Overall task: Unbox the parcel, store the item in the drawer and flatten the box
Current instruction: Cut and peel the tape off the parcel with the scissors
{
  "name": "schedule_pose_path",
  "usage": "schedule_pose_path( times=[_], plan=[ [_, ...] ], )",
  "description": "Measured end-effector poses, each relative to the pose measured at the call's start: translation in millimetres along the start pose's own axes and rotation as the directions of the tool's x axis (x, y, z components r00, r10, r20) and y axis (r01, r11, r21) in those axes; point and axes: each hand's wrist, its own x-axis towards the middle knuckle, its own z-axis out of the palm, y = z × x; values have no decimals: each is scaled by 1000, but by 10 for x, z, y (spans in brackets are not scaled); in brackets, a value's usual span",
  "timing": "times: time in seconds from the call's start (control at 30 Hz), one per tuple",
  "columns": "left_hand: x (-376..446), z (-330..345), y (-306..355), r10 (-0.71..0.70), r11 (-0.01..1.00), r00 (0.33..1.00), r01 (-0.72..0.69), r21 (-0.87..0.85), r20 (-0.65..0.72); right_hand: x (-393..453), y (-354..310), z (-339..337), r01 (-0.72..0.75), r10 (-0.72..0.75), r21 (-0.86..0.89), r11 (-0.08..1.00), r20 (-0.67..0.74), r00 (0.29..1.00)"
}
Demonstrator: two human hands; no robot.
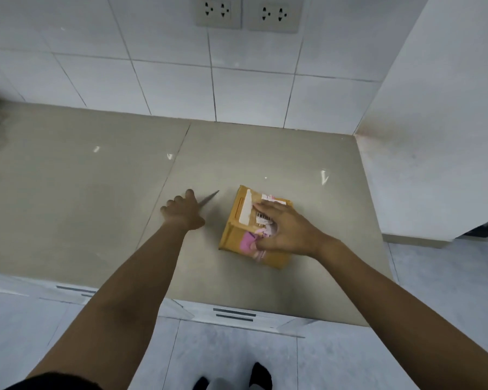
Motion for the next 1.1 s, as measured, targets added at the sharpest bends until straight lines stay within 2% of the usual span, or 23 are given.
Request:
schedule_pose_path(
  times=[0.1, 0.2, 0.27, 0.33, 0.4, 0.43, 0.5, 0.63, 0.77, 0.9, 1.1],
  plan=[
    [-32, -1, -49, 82, 996, 996, -81, -45, 22, 39, -30, -106, -53, 56, 105, 993, -28, 998],
    [-101, -61, -162, 159, 960, 987, -146, -237, 38, 38, -74, -186, -84, 86, 167, 982, -3, 996],
    [-218, -197, -247, 245, 838, 969, -208, -504, 7, 25, -83, -224, -77, 81, 183, 980, -14, 997],
    [-418, -397, -328, 317, 636, 943, -289, -716, -99, 9, -88, -258, -80, 85, 186, 979, -18, 996],
    [-658, -630, -412, 378, 453, 911, -337, -825, -165, 2, -104, -273, -93, 96, 191, 977, -4, 995],
    [-767, -736, -449, 417, 414, 892, -358, -837, -175, 5, -115, -273, -94, 95, 181, 979, 5, 996],
    [-934, -909, -497, 500, 432, 852, -403, -807, -157, 31, -139, -265, -88, 86, 144, 986, 15, 996],
    [-1114, -1039, -480, 631, 559, 771, -533, -635, -91, 55, -169, -261, -97, 96, 124, 988, 17, 995],
    [-1173, -1041, -384, 644, 684, 758, -629, -370, -98, 48, -156, -282, -108, 105, 118, 987, 29, 994],
    [-1154, -1030, -343, 656, 701, 740, -670, -246, -146, 28, -131, -306, -124, 120, 100, 987, 49, 992],
    [-1163, -1020, -315, 639, 677, 738, -673, -299, -216, -26, -123, -362, -132, 122, 114, 985, 95, 988]
  ],
)
